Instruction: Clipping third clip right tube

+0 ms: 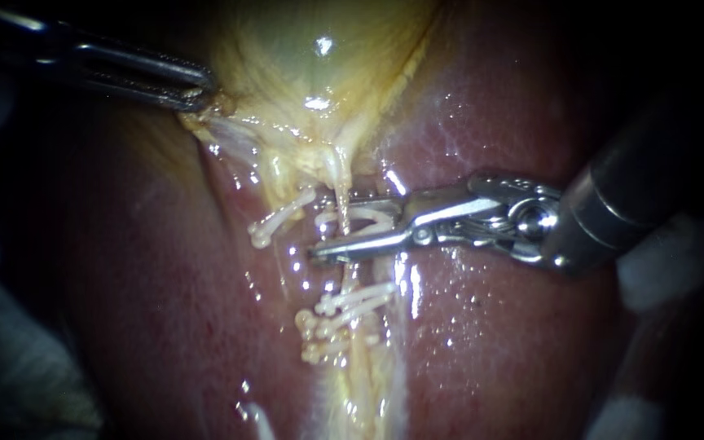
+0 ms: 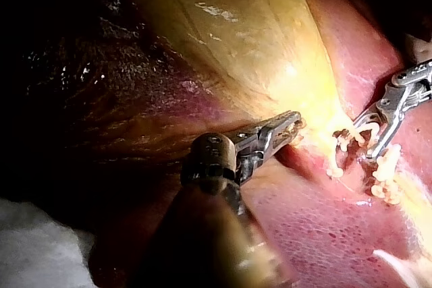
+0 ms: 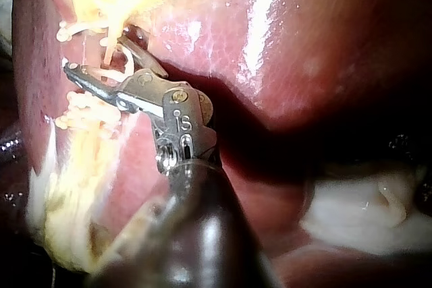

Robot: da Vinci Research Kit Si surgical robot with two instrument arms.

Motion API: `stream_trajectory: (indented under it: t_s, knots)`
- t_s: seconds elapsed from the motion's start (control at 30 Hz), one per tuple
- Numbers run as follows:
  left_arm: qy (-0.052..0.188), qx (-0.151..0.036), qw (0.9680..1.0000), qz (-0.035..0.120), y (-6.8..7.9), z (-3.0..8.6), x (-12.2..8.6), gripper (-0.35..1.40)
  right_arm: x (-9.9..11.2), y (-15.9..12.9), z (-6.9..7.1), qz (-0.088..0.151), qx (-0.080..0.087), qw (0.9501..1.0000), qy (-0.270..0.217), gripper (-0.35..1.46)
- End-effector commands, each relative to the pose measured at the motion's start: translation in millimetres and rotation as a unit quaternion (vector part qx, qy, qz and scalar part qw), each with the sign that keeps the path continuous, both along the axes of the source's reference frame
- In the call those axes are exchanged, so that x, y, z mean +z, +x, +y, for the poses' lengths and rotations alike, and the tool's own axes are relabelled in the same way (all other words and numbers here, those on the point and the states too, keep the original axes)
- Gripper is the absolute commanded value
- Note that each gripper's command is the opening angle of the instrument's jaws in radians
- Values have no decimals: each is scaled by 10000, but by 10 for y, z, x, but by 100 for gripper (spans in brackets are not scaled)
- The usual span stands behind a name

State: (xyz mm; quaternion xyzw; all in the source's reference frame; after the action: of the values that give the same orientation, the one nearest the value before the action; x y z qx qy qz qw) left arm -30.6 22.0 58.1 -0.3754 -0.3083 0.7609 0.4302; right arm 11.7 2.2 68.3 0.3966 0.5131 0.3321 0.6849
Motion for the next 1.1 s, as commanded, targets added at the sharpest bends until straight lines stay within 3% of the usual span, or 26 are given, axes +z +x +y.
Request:
stream_trajectory:
  t_s: [0.03, 0.2, 0.47, 0.7, 0.83, 1.1]
  knots:
    - [1, -3, 10000, 2, 0, 0, 0, -35, 0, 1, 0, 22, 24, 10000, 27, 50]
    - [1, -3, 10000, 3, 0, 0, 0, -35, -6, 3, -1, 186, 132, 9996, 168, 50]
    - [-1, -3, 10000, 3, 0, 0, 1, -35, -31, 5, 3, 606, 140, 9974, 373, 49]
    - [-1, -3, 10000, 3, 0, 0, 1, -35, -45, 5, 8, 850, 20, 9950, 533, 44]
    - [-1, -3, 10000, 3, 0, 0, 1, -35, -49, 2, 10, 906, -76, 9943, 555, 28]
    - [-1, -3, 10000, 3, 0, 1, 2, -35, -57, -3, 16, 908, -74, 9939, 615, -15]
